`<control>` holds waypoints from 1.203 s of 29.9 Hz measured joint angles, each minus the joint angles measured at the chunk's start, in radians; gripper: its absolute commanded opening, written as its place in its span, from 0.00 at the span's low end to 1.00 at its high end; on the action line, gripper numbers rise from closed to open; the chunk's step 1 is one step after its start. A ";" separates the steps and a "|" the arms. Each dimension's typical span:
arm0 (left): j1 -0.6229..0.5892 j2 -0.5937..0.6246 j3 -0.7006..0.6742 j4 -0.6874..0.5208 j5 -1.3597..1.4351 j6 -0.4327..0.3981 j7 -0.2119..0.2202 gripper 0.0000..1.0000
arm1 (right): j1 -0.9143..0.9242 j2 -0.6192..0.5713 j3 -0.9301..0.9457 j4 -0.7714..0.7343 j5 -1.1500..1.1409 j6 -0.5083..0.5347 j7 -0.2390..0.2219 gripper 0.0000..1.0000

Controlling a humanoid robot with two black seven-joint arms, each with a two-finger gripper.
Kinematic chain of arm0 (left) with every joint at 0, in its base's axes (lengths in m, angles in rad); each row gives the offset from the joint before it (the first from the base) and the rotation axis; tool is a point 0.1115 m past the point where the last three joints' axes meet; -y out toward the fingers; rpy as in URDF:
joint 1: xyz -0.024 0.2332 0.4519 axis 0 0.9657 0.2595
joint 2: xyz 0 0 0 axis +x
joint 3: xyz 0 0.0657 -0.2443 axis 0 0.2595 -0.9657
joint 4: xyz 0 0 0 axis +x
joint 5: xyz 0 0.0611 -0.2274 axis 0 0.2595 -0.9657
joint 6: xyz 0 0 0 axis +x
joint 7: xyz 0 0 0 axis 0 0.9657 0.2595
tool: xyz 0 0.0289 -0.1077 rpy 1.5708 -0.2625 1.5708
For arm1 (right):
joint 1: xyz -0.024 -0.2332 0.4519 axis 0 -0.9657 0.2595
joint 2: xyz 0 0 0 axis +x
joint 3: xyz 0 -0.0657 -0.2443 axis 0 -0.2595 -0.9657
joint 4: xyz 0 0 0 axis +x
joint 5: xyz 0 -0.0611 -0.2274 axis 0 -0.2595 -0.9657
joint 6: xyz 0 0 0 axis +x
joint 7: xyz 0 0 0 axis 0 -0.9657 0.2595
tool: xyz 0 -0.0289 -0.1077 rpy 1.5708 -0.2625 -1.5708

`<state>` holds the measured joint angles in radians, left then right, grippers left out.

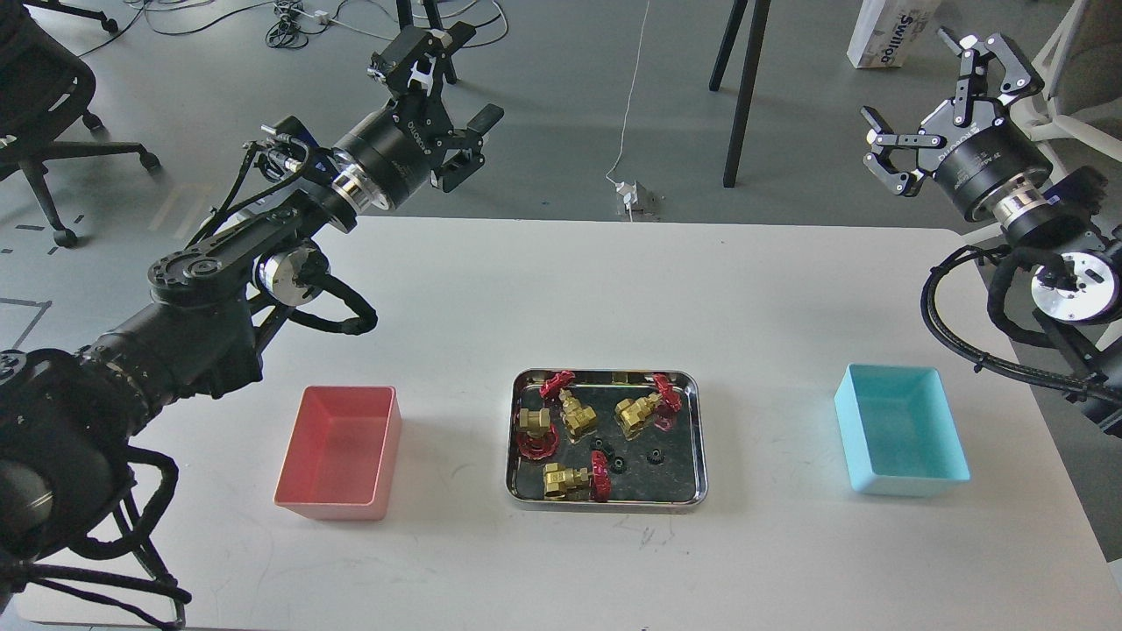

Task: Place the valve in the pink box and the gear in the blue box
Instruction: 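Swing the left gripper over and down toward the metal tray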

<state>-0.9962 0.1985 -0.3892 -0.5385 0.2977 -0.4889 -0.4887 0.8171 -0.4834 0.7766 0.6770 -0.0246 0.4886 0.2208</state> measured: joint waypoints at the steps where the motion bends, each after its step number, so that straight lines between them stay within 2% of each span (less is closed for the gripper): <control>1: 0.002 0.000 -0.008 0.000 -0.005 0.000 0.000 1.00 | -0.001 0.000 0.002 0.000 0.000 0.000 0.000 0.99; 10: 0.058 -0.033 -0.087 0.039 -0.147 0.001 0.000 1.00 | -0.002 -0.002 0.076 0.000 0.002 0.000 -0.005 0.99; 14: 0.089 -0.100 -0.097 -0.026 -0.171 0.000 0.000 1.00 | 0.098 -0.007 0.125 0.002 0.002 0.000 -0.006 0.99; 20: 0.116 -0.078 -0.180 -0.252 -0.170 0.000 0.000 1.00 | 0.184 -0.021 0.132 0.010 0.002 -0.095 -0.006 0.99; 23: 0.103 0.032 -0.198 -0.463 -0.161 0.000 0.000 1.00 | 0.181 -0.045 0.159 0.010 0.024 -0.115 0.001 0.99; 26: 0.078 0.165 -0.178 -0.684 -0.116 0.000 0.000 1.00 | 0.140 -0.064 0.187 0.010 0.146 -0.143 0.005 0.99; 28: 0.038 0.240 -0.120 -0.769 -0.062 0.000 0.000 1.00 | 0.116 -0.067 0.192 0.010 0.208 -0.154 0.003 0.99; 30: -0.043 0.293 -0.007 -0.805 -0.012 0.012 0.000 1.00 | 0.104 -0.070 0.192 0.011 0.233 -0.158 0.000 0.99; 33: -0.229 0.339 0.269 -0.824 0.074 0.072 0.000 0.99 | 0.099 -0.070 0.186 0.014 0.241 -0.160 -0.004 0.99; 36: -0.448 0.350 0.621 -0.852 0.235 0.192 0.000 0.99 | 0.094 -0.076 0.182 0.015 0.242 -0.162 -0.004 0.99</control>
<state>-1.4439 0.5482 0.2313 -1.3903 0.5327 -0.2965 -0.4884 0.9115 -0.5591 0.9589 0.6923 0.2178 0.3271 0.2164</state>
